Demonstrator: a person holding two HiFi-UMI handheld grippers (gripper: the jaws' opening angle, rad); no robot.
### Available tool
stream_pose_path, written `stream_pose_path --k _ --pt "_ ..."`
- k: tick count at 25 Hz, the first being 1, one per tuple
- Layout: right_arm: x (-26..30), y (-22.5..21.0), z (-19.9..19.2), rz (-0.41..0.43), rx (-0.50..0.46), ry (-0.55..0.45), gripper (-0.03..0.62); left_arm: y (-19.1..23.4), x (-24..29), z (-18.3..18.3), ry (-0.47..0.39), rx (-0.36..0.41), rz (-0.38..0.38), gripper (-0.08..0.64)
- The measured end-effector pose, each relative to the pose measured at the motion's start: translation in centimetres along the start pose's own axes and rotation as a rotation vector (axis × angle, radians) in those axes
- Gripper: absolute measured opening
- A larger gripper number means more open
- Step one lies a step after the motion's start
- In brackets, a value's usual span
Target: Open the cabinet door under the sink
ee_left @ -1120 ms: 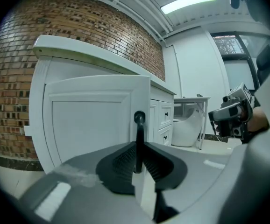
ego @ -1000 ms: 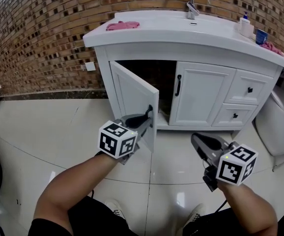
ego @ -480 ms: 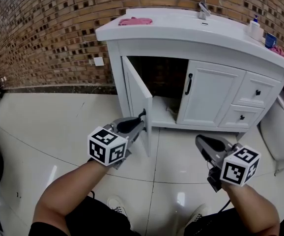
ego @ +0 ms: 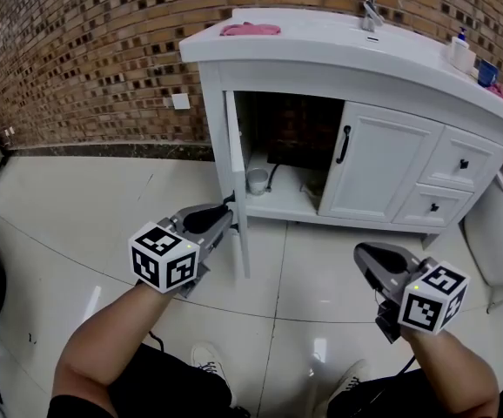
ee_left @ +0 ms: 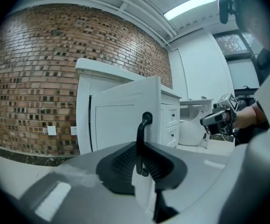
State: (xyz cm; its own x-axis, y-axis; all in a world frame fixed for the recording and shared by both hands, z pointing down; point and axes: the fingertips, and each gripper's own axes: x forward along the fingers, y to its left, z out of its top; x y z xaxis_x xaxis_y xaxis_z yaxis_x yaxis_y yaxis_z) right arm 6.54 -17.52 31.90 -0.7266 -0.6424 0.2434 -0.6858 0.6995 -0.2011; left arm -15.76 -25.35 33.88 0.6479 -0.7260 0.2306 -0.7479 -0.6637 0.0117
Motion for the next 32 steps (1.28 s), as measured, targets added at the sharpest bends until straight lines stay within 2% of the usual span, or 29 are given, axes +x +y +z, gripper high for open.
stream_pose_path --k 6,12,20,24,25,29,32 --pt "-0.1 0.2 -0.2 -0.002 -0.004 0.007 0.006 2.6 -2.4 -0.5 -0.004 -0.025 0.074 0.044" --pt "0.0 0.5 -0.1 -0.004 -0.013 0.009 0.006 7.0 -5.3 -1.1 -0.016 -0.115 0.187 0.037" --pt "-0.4 0.4 0.0 -0.011 -0.018 0.001 0.006 8.0 -6.0 -1.4 -0.017 -0.129 0.233 0.038" --pt "-0.9 0.0 0.0 -0.022 -0.021 -0.004 0.006 7.4 -6.9 -0.9 -0.002 -0.171 0.208 0.032" --pt "-1.1 -0.1 0.1 -0.026 -0.020 -0.008 0.006 7.2 -7.3 -0.4 -0.016 -0.191 0.193 0.010" --pt "-1.6 -0.5 0.6 -0.036 -0.009 -0.025 0.006 5.0 -8.5 2.9 -0.123 -0.256 0.103 0.008" --pt "-2.0 -0.7 0.9 -0.048 0.008 -0.036 0.006 0.8 -7.5 5.1 -0.156 -0.216 0.010 0.007"
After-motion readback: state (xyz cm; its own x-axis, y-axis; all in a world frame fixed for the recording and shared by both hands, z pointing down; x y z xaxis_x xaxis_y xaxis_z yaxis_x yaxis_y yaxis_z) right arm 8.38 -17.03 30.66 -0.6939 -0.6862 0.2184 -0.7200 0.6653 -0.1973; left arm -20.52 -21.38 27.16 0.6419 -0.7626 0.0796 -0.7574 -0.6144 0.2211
